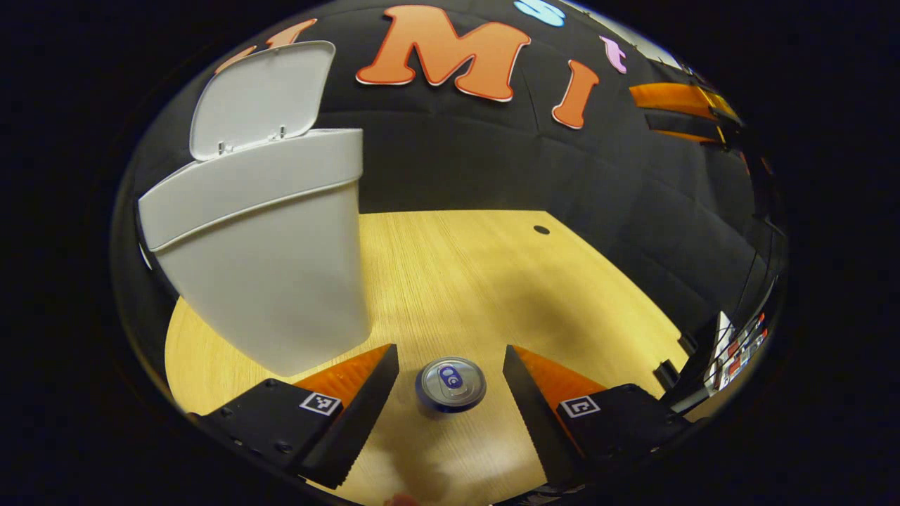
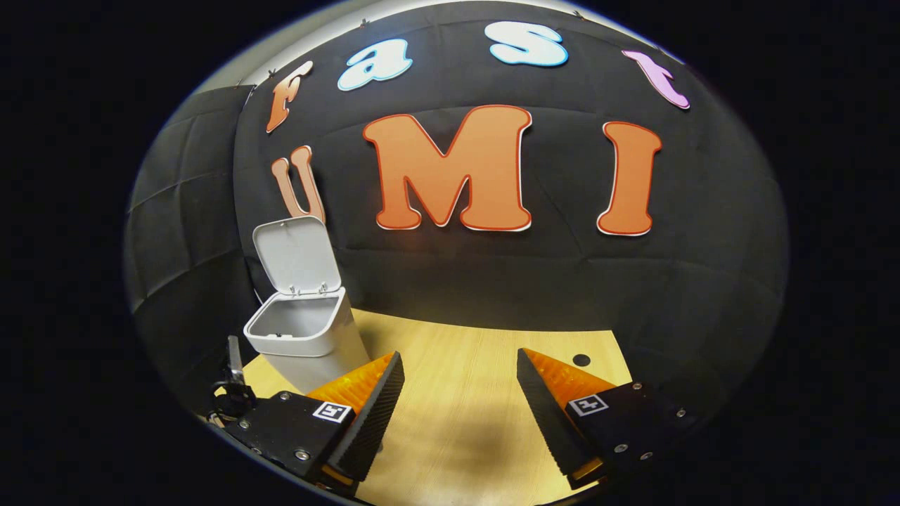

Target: Press the lid of the desktop garbage bin to open it, pick up the crumpled paper on the desktop and throw it into the bin, then pick up the pop can on the desktop and drop it into the bin, and finally close the garbage bin lid.

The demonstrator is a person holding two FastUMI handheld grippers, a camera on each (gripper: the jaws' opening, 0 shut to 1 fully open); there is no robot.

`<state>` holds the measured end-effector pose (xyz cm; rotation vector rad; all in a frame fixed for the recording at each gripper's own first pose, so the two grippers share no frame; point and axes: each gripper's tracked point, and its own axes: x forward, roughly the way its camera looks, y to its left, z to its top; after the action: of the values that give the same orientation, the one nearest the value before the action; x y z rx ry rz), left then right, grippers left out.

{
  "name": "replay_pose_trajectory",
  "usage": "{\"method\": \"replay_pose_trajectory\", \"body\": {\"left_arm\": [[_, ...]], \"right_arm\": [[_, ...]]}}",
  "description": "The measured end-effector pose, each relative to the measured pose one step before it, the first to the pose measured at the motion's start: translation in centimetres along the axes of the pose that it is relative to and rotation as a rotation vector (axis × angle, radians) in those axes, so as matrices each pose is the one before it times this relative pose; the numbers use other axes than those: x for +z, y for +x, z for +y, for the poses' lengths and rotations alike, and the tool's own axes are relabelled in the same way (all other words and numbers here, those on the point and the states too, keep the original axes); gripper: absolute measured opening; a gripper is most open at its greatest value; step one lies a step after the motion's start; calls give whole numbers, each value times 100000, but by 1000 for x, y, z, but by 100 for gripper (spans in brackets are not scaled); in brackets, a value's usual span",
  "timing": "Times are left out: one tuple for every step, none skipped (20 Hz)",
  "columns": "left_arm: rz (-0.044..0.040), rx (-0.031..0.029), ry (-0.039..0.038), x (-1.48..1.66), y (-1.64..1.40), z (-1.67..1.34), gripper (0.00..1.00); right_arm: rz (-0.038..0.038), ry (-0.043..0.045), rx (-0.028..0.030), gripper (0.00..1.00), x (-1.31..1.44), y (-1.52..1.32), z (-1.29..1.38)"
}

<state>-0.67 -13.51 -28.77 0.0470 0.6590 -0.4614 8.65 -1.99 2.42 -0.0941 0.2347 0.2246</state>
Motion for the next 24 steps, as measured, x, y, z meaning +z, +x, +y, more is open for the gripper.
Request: {"method": "replay_pose_trajectory", "body": {"left_arm": [[774,-238,684,-400,704,-320,97],[1341,-26,-74,-671,627,-272,97],[1913,-230,-328,-726,560,-142,97],[1757,458,-35,-770,664,160,97],[1541,1203,549,-722,685,432,98],[1254,1411,643,-664,578,459,97],[1118,1085,276,-612,426,335,97],[391,485,-165,-498,363,-104,97],[155,-394,-525,-377,416,-179,98],[304,125,-444,-165,494,5,98],[450,942,39,-212,610,123,98],[1052,784,486,-272,192,137,98],[-2390,969,1987,371,318,192,86],[-182,560,1416,-105,420,286,86],[-431,867,415,156,29,261,85],[199,35,-226,199,-114,-217,85],[-105,168,-624,255,-172,-140,84],[-259,53,-714,450,-292,-191,84],[-344,-41,-438,92,-464,230,84],[-267,400,-239,327,-733,181,84],[-490,406,-618,649,-769,190,83],[-969,-138,-888,448,-1148,381,84],[-1436,-105,-1079,1099,-985,233,84],[-1805,-153,-1093,1389,-1353,247,84]], "right_arm": [[452,106,-429,96,-216,-100,-343],[545,53,-570,96,-254,-41,-316],[641,81,-366,96,-279,-46,-262],[452,146,-420,96,-197,-80,-95],[75,27,-679,96,-214,-61,-198],[114,-241,-882,96,-390,-50,-154],[324,-228,-1046,96,-525,-17,-171],[526,114,-616,96,-457,-25,-34],[334,558,-625,96,-551,-45,-85],[685,630,-390,96,-1153,-56,344],[1184,765,-483,96,-627,-23,-59],[1123,762,-510,96,-767,97,-88],[653,850,-536,96,-709,50,-130],[278,943,-408,96,-722,-93,-110],[-891,810,-1285,97,-483,92,-317],[-501,1138,-1620,96,-679,-133,-406],[-668,1820,-626,96,-533,-69,-179],[-477,2055,-732,97,-548,-167,-153],[-553,1449,-888,96,-366,-24,-183],[36,1005,-1045,96,-428,166,-128],[282,812,-646,97,-351,67,-89],[385,819,-176,97,-114,1,100],[-191,723,-21,97,-51,72,102],[-107,417,-95,97,-93,-42,59]]}}
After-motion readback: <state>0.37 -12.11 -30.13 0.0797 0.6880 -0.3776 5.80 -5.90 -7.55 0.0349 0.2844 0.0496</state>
